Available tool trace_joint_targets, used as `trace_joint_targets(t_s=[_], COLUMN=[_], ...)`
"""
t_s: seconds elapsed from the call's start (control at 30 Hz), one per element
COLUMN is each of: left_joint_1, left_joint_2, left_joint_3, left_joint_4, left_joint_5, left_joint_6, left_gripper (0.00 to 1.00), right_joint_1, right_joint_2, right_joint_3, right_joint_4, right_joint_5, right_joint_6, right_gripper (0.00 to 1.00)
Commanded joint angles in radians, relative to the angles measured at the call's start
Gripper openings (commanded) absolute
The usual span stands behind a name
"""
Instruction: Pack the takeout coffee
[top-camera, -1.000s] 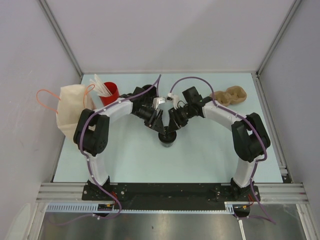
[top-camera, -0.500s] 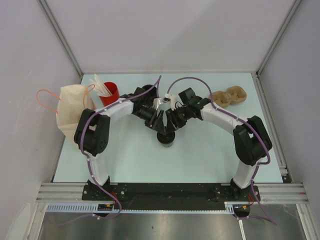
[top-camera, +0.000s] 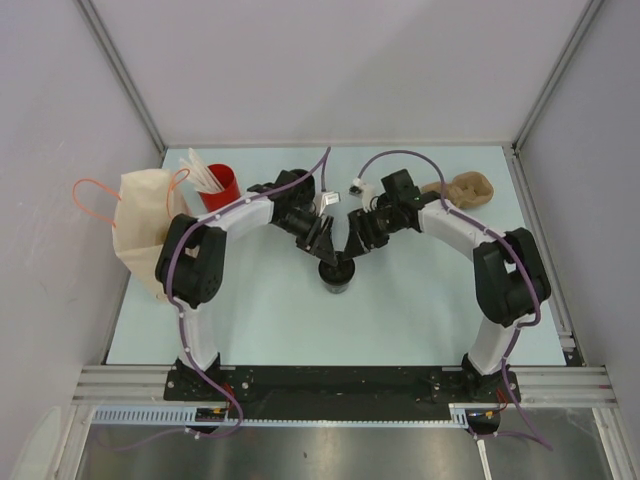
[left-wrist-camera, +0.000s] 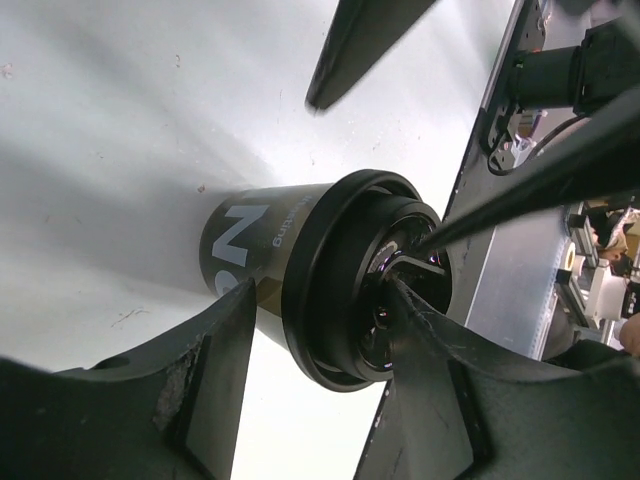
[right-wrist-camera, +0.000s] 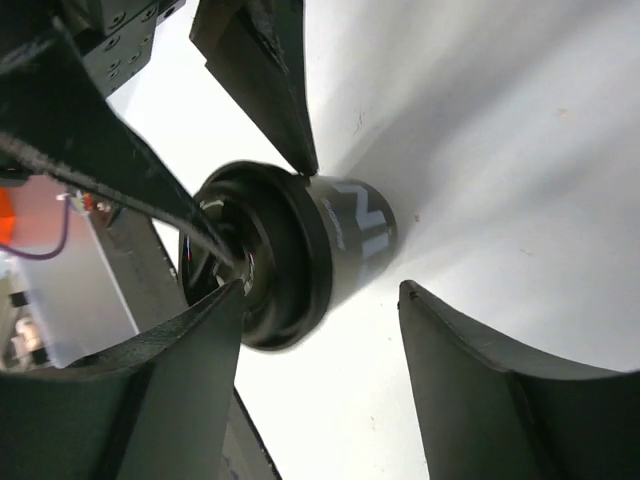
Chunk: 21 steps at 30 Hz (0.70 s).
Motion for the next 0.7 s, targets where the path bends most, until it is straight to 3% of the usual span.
trace_joint_targets(t_s=[0.0, 0.23, 0.47, 0.67], left_joint_1=[-0.001, -0.001, -0.001, -0.003], left_joint_2=[0.058, 0.066, 0.061, 0.049], left_joint_3=[0.039, 0.051, 0.054, 0.041], left_joint_4=[-0.034, -0.048, -0.057, -0.048], left_joint_5=[-0.138, -0.155, -0.133, -0.139], left_joint_6=[0.099, 0.132, 0.163, 0.169], left_gripper=[0.58, 0.58, 0.58, 0.58], right_joint_1=[-0.056, -0.105, -0.121, -0.125], right_joint_2=[-0.054, -0.041, 0.025, 0.064], right_joint_3=[-0.001, -0.003, -0.011, -0.011], right_joint_4=[-0.004, -0.023, -0.010, -0.001], right_joint_5=[-0.195, -0.216, -0.293, -0.312], right_joint_6=[-0.043, -0.043, -0.035, -0.026], right_gripper=[0.69, 0.68, 0.49, 0.42])
